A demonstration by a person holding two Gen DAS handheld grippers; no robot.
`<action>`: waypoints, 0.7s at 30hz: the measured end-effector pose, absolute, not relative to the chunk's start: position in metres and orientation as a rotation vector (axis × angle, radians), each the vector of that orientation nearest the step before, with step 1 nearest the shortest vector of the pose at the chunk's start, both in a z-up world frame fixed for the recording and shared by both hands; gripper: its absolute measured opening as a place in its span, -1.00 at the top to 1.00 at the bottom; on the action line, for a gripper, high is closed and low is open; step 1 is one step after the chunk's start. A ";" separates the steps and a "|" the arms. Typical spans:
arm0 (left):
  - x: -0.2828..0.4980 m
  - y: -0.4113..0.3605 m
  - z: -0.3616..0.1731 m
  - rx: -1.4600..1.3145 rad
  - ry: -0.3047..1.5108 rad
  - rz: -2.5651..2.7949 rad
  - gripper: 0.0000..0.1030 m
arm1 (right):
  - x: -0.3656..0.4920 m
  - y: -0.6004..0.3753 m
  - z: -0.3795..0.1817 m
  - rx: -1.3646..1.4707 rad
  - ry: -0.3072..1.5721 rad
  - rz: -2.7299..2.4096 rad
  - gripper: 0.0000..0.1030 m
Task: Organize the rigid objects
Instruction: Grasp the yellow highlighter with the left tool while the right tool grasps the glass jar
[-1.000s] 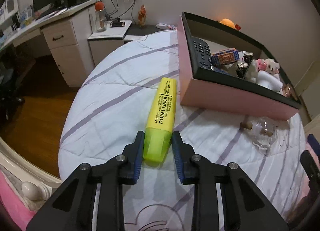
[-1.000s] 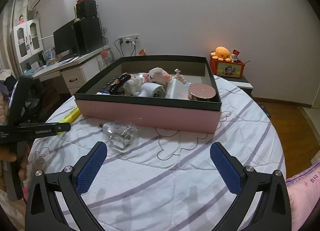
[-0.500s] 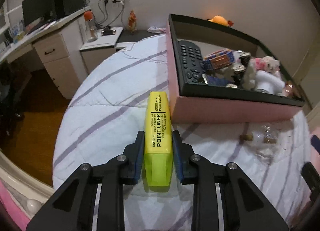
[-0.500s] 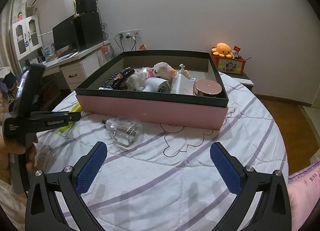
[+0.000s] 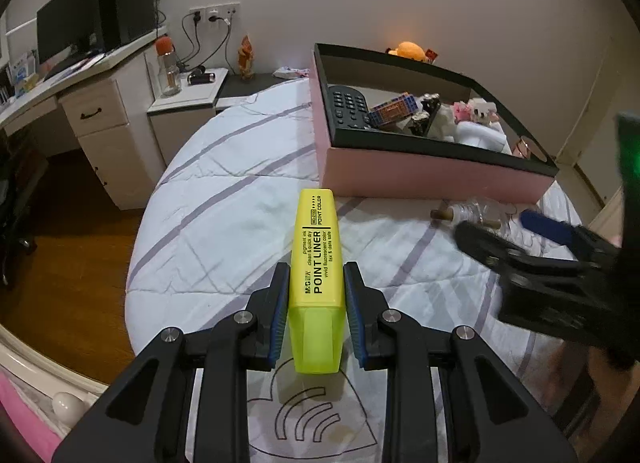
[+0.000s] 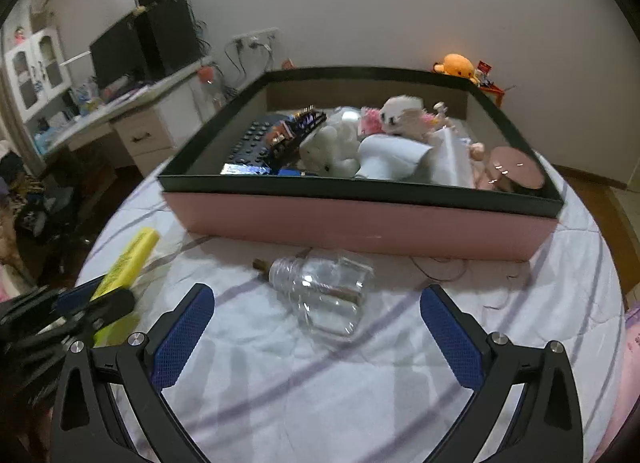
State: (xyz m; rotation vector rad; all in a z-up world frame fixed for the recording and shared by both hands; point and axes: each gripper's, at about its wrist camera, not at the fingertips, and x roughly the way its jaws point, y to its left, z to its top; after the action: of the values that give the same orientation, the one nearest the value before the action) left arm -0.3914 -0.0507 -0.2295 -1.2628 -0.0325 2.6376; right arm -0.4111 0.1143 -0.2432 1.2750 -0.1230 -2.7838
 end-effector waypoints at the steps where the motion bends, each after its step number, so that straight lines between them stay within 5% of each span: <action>1: -0.391 -0.052 -0.231 -1.268 -0.032 2.632 0.48 | -0.416 0.113 -0.247 1.303 -0.135 -2.784 -1.00; 15: -0.394 -0.051 -0.238 -1.271 -0.005 2.594 0.48 | -0.441 0.100 -0.266 1.410 -0.232 -2.865 -0.98; 18: -0.393 -0.048 -0.237 -1.268 0.002 2.582 0.48 | -0.439 0.105 -0.264 1.399 -0.209 -2.870 -0.51; 21: -0.391 -0.044 -0.237 -1.263 0.005 2.570 0.48 | -0.437 0.114 -0.264 1.392 -0.197 -2.846 -0.51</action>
State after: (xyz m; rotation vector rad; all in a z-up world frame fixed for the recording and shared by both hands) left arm -0.3907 -0.0436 -0.2372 -1.2629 0.0055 2.5704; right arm -0.4372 0.1140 -0.2635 1.3923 -0.1975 -2.8455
